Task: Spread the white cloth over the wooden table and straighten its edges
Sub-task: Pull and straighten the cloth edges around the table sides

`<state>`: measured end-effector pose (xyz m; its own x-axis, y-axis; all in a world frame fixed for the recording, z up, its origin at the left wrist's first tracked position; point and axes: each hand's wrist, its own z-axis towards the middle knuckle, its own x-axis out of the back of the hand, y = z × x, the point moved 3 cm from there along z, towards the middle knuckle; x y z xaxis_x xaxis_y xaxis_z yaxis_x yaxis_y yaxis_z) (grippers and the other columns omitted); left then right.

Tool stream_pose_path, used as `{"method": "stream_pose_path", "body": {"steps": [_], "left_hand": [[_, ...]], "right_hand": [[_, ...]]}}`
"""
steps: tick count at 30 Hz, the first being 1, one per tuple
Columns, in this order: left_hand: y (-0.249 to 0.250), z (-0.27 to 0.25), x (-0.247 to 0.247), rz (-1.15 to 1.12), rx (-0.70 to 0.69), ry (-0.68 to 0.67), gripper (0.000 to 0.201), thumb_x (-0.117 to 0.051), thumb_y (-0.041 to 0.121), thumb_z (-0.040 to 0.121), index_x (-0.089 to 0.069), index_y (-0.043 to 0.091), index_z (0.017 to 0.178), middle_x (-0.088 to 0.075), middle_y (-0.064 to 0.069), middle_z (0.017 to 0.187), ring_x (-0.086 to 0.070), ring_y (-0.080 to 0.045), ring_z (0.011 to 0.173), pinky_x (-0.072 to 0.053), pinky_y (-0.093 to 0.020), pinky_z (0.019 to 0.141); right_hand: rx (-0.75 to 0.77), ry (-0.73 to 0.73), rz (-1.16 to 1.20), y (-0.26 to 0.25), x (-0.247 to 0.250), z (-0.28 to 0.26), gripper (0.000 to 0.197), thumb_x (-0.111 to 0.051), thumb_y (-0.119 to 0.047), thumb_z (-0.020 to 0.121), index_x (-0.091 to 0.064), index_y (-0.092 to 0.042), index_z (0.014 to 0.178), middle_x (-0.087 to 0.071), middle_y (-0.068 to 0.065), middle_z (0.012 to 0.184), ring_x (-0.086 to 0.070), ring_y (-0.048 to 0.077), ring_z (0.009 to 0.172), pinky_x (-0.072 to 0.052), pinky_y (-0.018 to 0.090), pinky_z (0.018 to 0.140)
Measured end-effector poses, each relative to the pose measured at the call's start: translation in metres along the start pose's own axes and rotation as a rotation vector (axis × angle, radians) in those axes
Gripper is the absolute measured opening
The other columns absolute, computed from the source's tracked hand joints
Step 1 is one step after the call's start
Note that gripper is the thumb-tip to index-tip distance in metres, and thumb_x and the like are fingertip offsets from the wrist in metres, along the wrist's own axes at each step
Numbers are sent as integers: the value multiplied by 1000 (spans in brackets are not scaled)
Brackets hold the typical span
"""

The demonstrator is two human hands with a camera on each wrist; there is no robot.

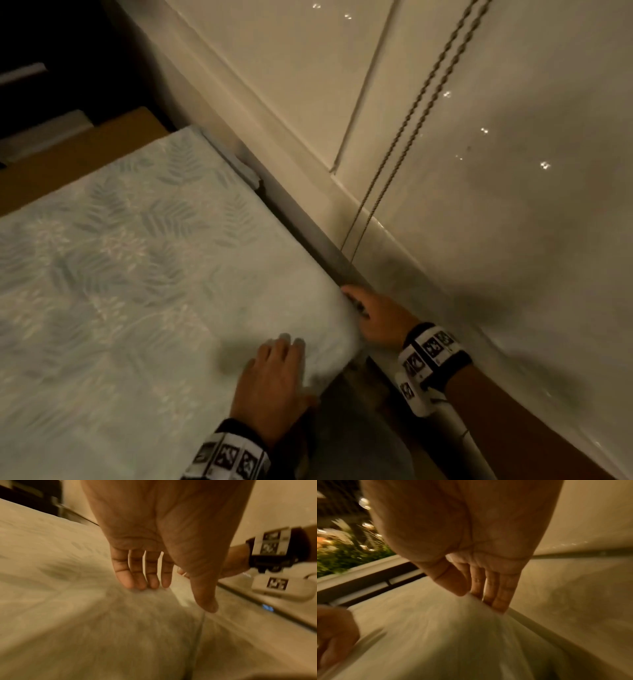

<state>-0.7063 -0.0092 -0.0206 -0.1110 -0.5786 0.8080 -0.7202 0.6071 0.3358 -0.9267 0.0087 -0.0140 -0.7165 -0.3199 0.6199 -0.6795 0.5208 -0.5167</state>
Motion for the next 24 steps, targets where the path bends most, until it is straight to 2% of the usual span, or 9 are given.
{"method": "stream_pose_path", "body": {"steps": [3,6,7,9,12,14,17,21,24], "left_hand": [[30,-3,-7,50,-2,-25,92,-56,65,79,-18,24,152,-25,-2,157,-33,-22,137,-37,-35,109],[58,18,-3,64,-61,64,88,-57,59,81,-23,21,152,-28,-2,156,-39,-22,132,-40,-33,106],[66,31,-2,60,-73,83,85,-58,57,81,-26,20,151,-30,-3,155,-41,-23,131,-41,-34,105],[85,60,0,111,-109,119,73,-59,53,83,-40,18,144,-42,-6,149,-51,-25,121,-47,-36,96],[111,93,-3,290,-146,95,44,-52,42,91,-53,22,130,-51,-5,138,-54,-25,111,-46,-35,89],[122,105,0,336,-152,76,32,-50,38,93,-57,23,121,-56,-2,129,-54,-25,111,-46,-34,90],[129,113,-1,354,-198,94,22,-49,37,94,-61,26,108,-60,2,120,-55,-22,110,-47,-33,90],[135,111,-9,245,-305,125,39,-29,49,87,-63,29,87,-63,7,94,-51,-15,81,-41,-29,72],[131,113,-21,284,-345,150,34,-34,44,83,-62,28,76,-64,5,82,-57,-19,77,-46,-31,65]], "right_hand": [[16,79,-68,28,-17,-35,75,-65,-36,88,-24,-35,150,-37,-5,153,-39,18,138,-31,42,115],[2,90,45,48,-33,-41,86,-68,-43,81,-14,-51,148,-38,-6,152,-50,18,128,-41,50,108],[-19,111,88,57,-40,-36,82,-68,-44,81,-19,-51,147,-40,-6,150,-51,17,126,-43,49,106],[-40,198,125,76,-49,-23,62,-66,-35,87,-39,-37,142,-48,-4,144,-49,17,128,-42,44,109],[-30,325,107,97,-59,-8,33,-64,-23,88,-60,-28,120,-65,-2,123,-57,18,116,-45,41,105],[-17,364,119,101,-55,-9,27,-61,-22,89,-64,-30,114,-67,-3,118,-58,19,113,-46,41,103],[-27,372,84,110,-53,-20,25,-53,-24,97,-65,-21,118,-62,3,124,-51,21,118,-42,37,105],[-20,459,94,135,-67,-35,24,-47,-35,97,-61,-27,114,-54,-1,128,-46,19,119,-46,40,100],[-85,424,255,163,-85,-31,18,-55,-34,92,-59,-34,109,-49,-4,128,-48,18,118,-46,39,101]]}}
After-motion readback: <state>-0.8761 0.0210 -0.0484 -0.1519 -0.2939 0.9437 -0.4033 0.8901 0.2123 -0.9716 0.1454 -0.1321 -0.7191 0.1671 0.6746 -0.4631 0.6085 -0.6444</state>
